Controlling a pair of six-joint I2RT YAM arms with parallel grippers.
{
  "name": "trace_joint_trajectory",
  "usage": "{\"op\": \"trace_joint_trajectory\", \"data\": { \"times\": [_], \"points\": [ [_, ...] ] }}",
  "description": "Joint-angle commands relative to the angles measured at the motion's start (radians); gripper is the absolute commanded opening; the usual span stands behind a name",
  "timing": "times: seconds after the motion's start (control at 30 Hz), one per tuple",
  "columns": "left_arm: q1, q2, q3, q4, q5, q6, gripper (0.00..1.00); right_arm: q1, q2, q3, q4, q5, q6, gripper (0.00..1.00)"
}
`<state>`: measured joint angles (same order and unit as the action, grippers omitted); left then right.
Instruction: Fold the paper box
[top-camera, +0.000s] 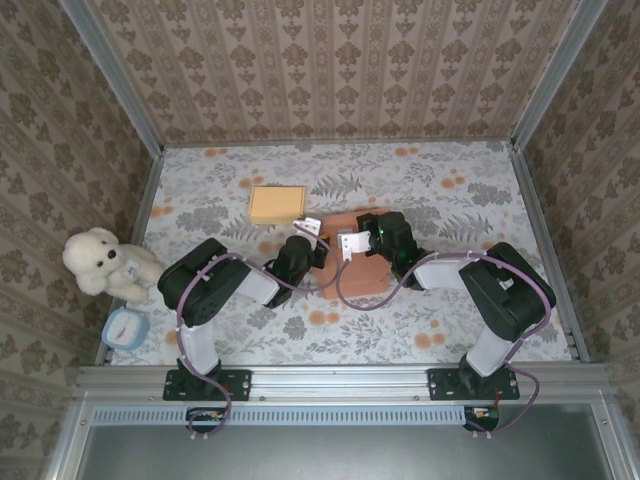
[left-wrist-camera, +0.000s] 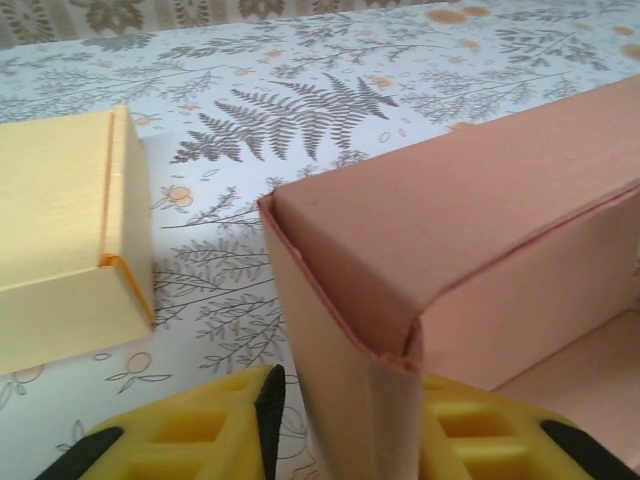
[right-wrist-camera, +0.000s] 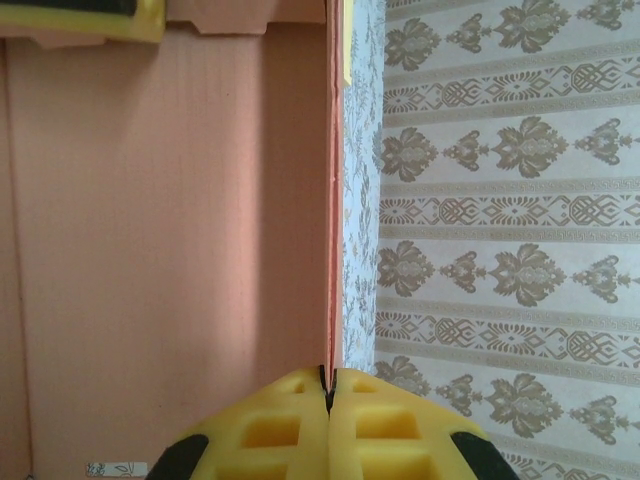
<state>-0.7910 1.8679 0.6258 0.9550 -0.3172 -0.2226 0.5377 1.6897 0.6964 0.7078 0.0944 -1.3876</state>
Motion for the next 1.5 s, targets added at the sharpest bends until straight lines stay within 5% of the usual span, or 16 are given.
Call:
{"op": "trace_joint_trajectory", "data": {
  "times": [0.0,0.3,0.63,1.47],
  "points": [
    [-0.006,0.005,0.011,-0.056,-0.147,0.022,0.29,0.006,0.029,-0.021,-0.069,-0.013,0.014,0.0],
    [-0.012,-0.038,0.028,-0.212,-0.408,-0.001,0.0,-0.007,0.041,-0.018,-0.058,0.016,0.036,0.0],
    [-0.021,-0.059,0.097,-0.43,-0.605,-0.125,0.0,-0.01,0.028,-0.021,-0.059,0.021,0.062,0.0],
    [-0.02,-0.034,0.207,-0.624,-0.839,-0.032,0.14,-0.021,0.021,-0.02,-0.06,0.011,0.127,0.0]
  ]
}}
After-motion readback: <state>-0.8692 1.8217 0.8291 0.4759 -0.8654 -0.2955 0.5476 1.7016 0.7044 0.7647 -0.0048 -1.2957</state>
